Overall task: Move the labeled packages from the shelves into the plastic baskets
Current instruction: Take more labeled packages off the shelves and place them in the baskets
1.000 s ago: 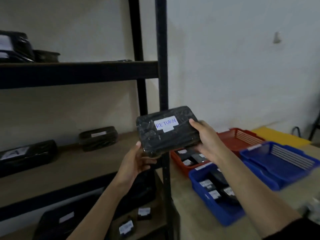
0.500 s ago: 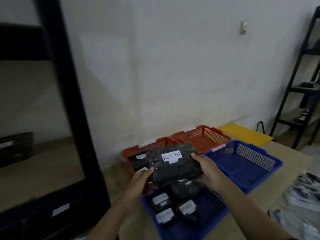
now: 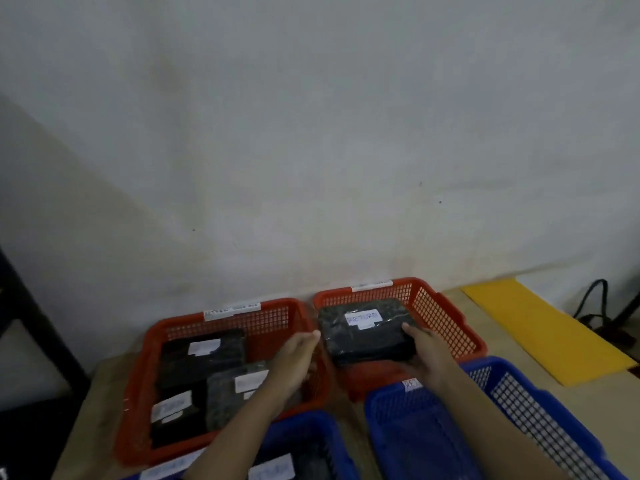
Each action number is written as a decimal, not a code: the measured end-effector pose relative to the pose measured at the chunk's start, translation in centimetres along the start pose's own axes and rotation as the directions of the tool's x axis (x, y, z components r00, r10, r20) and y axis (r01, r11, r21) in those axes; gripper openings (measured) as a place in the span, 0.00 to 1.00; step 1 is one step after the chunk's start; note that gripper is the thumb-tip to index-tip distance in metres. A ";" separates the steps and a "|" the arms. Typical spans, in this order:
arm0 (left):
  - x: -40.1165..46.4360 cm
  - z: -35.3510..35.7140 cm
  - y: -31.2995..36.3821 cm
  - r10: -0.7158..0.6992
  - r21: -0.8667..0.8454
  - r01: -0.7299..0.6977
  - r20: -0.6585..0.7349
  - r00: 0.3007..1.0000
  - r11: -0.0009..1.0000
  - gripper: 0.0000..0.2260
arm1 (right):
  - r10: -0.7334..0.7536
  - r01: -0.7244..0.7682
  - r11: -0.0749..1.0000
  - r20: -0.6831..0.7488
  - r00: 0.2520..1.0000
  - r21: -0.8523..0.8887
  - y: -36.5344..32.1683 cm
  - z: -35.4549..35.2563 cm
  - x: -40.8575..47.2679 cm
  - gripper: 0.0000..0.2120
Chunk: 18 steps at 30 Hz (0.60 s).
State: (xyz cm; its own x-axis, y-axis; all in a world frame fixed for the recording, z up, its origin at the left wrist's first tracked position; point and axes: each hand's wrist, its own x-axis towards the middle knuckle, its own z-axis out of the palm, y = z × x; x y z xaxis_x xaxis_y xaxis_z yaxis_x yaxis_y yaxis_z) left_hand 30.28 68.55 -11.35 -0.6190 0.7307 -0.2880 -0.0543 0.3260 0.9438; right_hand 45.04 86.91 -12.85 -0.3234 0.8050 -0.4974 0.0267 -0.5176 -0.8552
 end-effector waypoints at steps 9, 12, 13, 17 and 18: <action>9.0 4.8 -0.9 0.315 0.756 -0.221 0.021 0.949 0.617 0.21 | -0.110 0.069 0.978 -0.202 0.973 -0.198 0.8 -0.1 14.2 0.15; 10.4 5.6 -2.1 0.251 0.872 -0.185 0.074 0.965 0.453 0.26 | -0.094 0.060 0.963 -0.117 0.989 -0.263 2.4 0.9 15.9 0.14; 10.7 5.9 -2.6 0.236 0.888 -0.180 0.083 0.968 0.424 0.27 | -0.078 0.051 0.964 -0.092 0.993 -0.262 3.1 1.1 16.5 0.14; 11.1 6.3 -4.2 0.223 0.921 -0.144 0.065 0.973 0.362 0.29 | -0.106 0.075 0.938 -0.073 0.992 -0.338 4.6 1.9 17.3 0.14; 11.0 6.3 -4.5 0.233 0.923 -0.142 0.059 0.971 0.359 0.28 | -0.132 0.082 0.903 -0.090 0.987 -0.422 4.8 1.9 17.4 0.17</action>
State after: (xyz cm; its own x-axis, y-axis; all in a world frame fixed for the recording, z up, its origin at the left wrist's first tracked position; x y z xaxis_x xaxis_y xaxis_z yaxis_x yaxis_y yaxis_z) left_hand 28.63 78.88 -19.80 -0.5673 0.8206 -0.0689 0.7914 0.5664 0.2300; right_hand 37.76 97.90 -25.31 -0.2378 0.8889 -0.3916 0.3966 -0.2791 -0.8745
